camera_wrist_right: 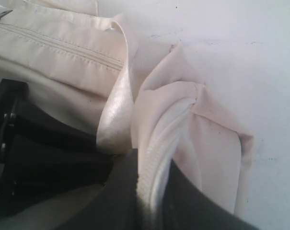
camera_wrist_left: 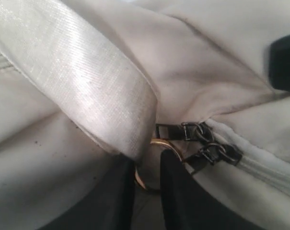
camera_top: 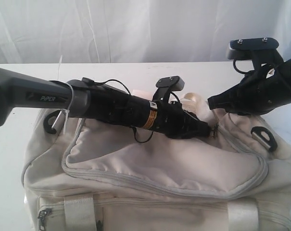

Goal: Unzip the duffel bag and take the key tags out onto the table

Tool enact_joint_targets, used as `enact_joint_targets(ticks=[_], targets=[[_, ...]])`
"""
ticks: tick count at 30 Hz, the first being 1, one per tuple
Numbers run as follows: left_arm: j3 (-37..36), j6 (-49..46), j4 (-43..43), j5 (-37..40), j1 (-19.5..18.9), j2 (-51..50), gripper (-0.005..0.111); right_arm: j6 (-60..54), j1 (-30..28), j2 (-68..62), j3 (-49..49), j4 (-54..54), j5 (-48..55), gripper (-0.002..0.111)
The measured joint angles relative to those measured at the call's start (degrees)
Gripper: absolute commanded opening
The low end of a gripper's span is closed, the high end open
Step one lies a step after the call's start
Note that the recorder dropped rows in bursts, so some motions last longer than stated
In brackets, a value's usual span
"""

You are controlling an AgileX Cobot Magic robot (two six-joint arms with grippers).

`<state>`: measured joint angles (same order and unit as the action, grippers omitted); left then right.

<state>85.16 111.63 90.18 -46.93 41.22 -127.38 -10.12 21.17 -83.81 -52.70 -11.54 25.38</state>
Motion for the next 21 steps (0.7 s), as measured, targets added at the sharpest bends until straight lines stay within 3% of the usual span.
enact_joint_targets(ticks=[4, 10, 14, 16, 21], targets=[[0.0, -2.3, -0.2, -0.1, 0.0, -0.1, 0.022, 0.0, 0.0, 0.0, 0.0, 0.0, -0.1, 0.000], [0.0, -4.5, -0.6, -1.1, -0.4, -0.4, 0.001, 0.0, 0.0, 0.0, 0.0, 0.0, -0.3, 0.000], [0.0, -6.2, -0.6, -3.2, -1.5, -0.5, 0.000, 0.0, 0.0, 0.0, 0.0, 0.0, -0.3, 0.000], [0.0, -7.5, -1.0, -5.5, -2.4, -0.5, 0.000, 0.0, 0.0, 0.0, 0.0, 0.0, -0.4, 0.000], [2.6, -8.9, -1.7, -22.8, -7.8, -2.2, 0.000, 0.0, 0.0, 0.0, 0.0, 0.0, -0.8, 0.000]])
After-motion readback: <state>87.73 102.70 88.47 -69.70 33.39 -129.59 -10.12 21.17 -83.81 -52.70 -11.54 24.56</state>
